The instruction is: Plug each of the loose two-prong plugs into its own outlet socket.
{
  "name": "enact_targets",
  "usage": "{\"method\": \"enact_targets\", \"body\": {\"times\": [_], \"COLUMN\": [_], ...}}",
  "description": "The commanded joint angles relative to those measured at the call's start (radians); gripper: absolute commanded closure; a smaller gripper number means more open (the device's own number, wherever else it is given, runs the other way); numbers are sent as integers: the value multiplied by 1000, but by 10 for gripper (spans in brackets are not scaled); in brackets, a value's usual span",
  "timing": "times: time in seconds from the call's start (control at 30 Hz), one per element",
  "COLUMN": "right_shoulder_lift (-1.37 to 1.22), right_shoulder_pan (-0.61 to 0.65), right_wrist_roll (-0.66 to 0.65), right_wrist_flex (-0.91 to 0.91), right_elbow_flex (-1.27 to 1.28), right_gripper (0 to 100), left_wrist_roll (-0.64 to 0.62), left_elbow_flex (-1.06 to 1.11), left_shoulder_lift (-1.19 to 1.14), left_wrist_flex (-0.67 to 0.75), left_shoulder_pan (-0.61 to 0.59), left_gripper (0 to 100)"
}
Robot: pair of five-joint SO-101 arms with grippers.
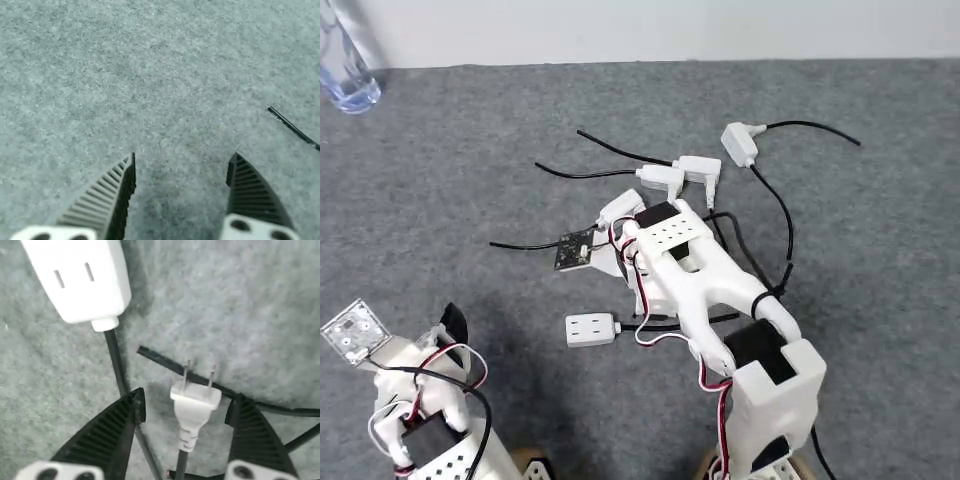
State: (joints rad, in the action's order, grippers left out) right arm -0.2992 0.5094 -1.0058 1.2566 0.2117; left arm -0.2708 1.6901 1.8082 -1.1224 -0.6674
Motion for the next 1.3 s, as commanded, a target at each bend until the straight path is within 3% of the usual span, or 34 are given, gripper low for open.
{"method": "enact_targets", "body": {"times": [0.0, 0.3, 0.37, 0.5, 0.77, 1.27], "right_shoulder_lift": [7, 1, 1, -1, -65, -77], "right_shoulder_pan": [-36, -102, -85, -58, -48, 5], "right_wrist_roll": [-48, -101, -101, -101, -101, -101], "right_wrist_flex": [-22, -18, -18, -24, -27, -27], "right_elbow_flex": [-14, -5, -5, -5, -11, -31], "right_gripper": [735, 739, 792, 998, 790, 783], "left_wrist_roll": [9, 9, 9, 9, 9, 9], "left_elbow_flex": [-5, -5, -5, -5, -5, -5], "left_shoulder_lift": [11, 11, 11, 11, 11, 11], "left_wrist_flex": [-6, -6, -6, -6, -6, -6], "left_shoulder_pan": [-5, -5, -5, -5, -5, -5], "left_gripper": [717, 717, 717, 717, 717, 717]}}
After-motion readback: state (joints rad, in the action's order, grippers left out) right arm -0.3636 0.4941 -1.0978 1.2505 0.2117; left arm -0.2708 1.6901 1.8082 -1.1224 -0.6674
